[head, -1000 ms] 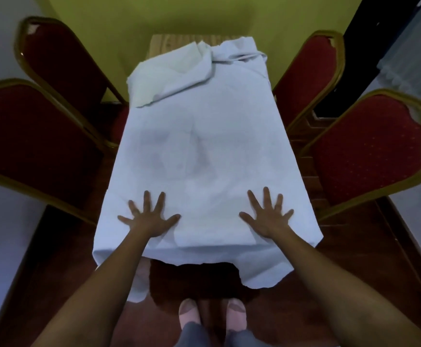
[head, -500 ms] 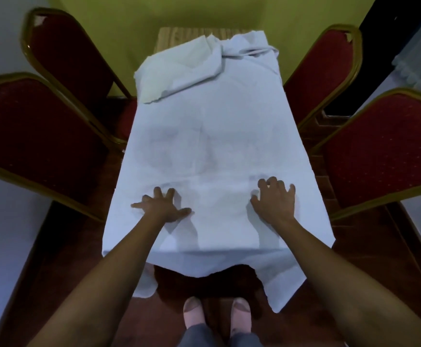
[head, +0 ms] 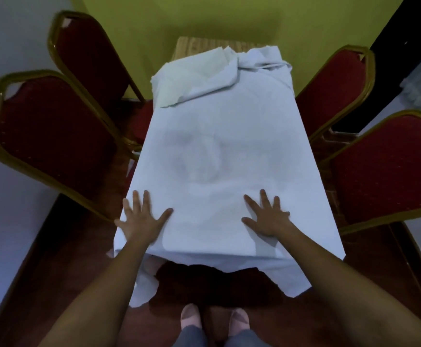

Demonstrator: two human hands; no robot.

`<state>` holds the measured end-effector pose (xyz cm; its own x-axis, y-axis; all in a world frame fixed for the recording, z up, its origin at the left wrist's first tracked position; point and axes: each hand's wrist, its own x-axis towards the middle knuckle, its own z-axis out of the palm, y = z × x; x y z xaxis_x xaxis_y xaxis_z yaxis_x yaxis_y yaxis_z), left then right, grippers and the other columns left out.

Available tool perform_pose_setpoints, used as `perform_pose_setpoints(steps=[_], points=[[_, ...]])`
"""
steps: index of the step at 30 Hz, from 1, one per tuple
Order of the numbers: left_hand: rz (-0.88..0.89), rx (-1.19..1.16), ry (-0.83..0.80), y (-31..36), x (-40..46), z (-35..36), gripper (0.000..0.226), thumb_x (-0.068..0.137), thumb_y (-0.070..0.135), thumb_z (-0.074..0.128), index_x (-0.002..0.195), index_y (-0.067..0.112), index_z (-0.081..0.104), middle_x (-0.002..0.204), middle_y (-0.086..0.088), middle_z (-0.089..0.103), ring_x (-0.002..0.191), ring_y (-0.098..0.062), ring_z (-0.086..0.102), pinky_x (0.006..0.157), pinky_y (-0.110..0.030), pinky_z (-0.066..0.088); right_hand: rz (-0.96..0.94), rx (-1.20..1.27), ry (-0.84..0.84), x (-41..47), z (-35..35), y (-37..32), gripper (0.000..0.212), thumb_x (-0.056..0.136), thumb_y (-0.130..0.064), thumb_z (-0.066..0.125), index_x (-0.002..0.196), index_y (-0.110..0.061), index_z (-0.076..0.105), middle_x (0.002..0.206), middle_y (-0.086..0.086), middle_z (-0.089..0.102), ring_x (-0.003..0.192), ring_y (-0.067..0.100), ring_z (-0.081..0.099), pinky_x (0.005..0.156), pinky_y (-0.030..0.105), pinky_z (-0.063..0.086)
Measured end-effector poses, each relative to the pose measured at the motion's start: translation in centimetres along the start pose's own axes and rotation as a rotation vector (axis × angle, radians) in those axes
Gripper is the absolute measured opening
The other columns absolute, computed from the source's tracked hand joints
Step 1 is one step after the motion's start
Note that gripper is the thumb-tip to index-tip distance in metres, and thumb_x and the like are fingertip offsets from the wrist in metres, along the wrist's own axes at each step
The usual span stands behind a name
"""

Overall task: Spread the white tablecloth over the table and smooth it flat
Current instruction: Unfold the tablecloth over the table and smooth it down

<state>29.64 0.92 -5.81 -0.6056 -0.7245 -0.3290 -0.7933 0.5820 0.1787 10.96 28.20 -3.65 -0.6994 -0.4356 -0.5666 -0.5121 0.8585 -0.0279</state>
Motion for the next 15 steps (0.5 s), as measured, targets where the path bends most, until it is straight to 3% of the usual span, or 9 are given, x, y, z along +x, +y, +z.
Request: perform_pose_setpoints(steps=[3,5,9,12,15], points=[[-0.11,-0.064,0.007,-0.1,0.4,-0.2,0.096,0.079,0.083,0.024,0.154,0.03,-0.004,0.163,0.004,-0.011,0.142,-0.042,0.018,0.108,-0.058,0.027,0.01,0.02,-0.018,0.0,-0.4,-0.1,0.075,0.089,-0.069,0.033,0.146,-0.05,-0.011,0.16,-0.001,-0.024,0.147,0.042,-0.01,0.11,0.065,0.024],[-0.114,-0.058,0.003,-0.2,0.0,-0.3,0.094,0.082,0.08,0.023,0.154,0.027,-0.005,0.163,0.001,-0.011,0.14,-0.045,0.022,0.111,-0.056,0.025,0.013,0.032,-0.017,-0.2,-0.4,-0.2,0.075,0.089,-0.068,0.034,0.147,-0.049,-0.01,0.16,0.0,-0.023,0.147,0.042,-0.01,0.111,0.063,0.026],[-0.056,-0.023,0.022,0.5,-0.8,0.4,0.089,0.089,0.071,0.02,0.154,0.016,-0.005,0.162,-0.012,-0.011,0.148,-0.042,-0.005,0.119,-0.054,0.001,0.014,0.039,0.008,-0.7,-0.1,-0.6,0.073,0.091,-0.066,0.032,0.148,-0.047,-0.01,0.16,0.001,-0.022,0.147,0.041,-0.01,0.113,0.06,0.025],[0.124,0.013,-0.01,1.8,-1.4,1.4,0.087,0.09,0.07,0.018,0.154,0.018,-0.008,0.161,-0.014,-0.016,0.149,-0.036,-0.014,0.119,-0.054,-0.003,0.005,0.051,0.057,-1.5,0.7,-0.7,0.073,0.093,-0.064,0.031,0.15,-0.043,-0.009,0.161,0.001,-0.022,0.148,0.039,-0.011,0.115,0.061,0.015],[0.348,0.111,-0.051,3.6,-2.6,2.5,0.097,0.074,0.081,-0.009,0.152,0.024,-0.013,0.16,-0.009,-0.022,0.149,-0.032,-0.016,0.118,-0.055,-0.003,-0.032,0.03,0.111,-2.1,2.1,-0.2,0.075,0.092,-0.067,0.027,0.15,-0.039,-0.012,0.16,0.001,-0.022,0.148,0.035,-0.013,0.116,0.059,0.008]])
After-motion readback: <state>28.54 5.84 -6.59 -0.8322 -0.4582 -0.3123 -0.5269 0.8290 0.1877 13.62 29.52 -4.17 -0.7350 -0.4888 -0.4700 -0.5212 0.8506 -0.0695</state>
